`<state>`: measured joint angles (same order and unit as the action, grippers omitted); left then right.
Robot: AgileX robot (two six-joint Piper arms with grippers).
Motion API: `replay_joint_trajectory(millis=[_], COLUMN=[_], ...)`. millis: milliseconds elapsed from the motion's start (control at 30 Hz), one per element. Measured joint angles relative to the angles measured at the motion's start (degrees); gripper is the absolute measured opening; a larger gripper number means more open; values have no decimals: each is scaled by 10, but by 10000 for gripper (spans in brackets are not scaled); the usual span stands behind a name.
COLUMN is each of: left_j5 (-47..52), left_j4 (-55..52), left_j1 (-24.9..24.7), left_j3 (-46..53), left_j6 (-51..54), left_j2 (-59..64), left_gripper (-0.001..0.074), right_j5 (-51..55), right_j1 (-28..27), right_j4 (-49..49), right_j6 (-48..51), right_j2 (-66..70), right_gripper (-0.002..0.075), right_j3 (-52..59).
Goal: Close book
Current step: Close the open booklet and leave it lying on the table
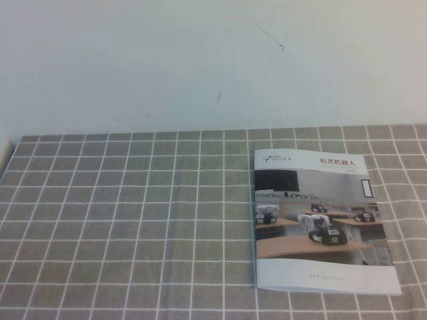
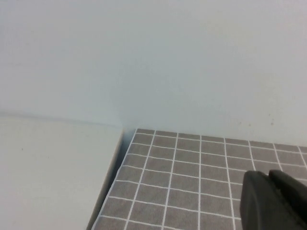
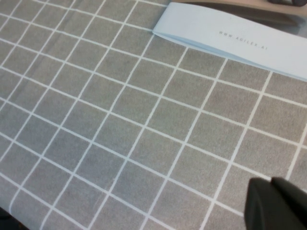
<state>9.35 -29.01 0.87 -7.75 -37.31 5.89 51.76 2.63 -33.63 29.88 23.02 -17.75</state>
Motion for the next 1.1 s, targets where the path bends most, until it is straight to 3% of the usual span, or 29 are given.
replay_joint_trajectory(millis=[233, 300, 467, 567, 667, 1100], left_j5=[-25, -27, -8, 42, 87, 93], left_j4=[25, 80, 260, 300, 310, 314], left_j1=[24, 24, 36, 37, 29, 25], left_j3=[25, 45, 91, 91, 89, 87], left_j6=[-18, 45, 314, 389, 416, 427], left_j2=[0, -1, -47, -63, -64, -66], left_gripper=[-4, -4, -4, -4, -4, -4], right_j5=[0, 0, 0, 0, 1, 1], right_j1=[0, 0, 0, 0, 0, 0], right_j4=[-2, -2, -2, -2, -2, -3], right_j6=[0, 0, 0, 0, 0, 0], right_j2=[0, 0, 0, 0, 0, 0], right_gripper=[-3, -3, -3, -3, -3, -3], right_j3=[0, 0, 0, 0, 0, 0])
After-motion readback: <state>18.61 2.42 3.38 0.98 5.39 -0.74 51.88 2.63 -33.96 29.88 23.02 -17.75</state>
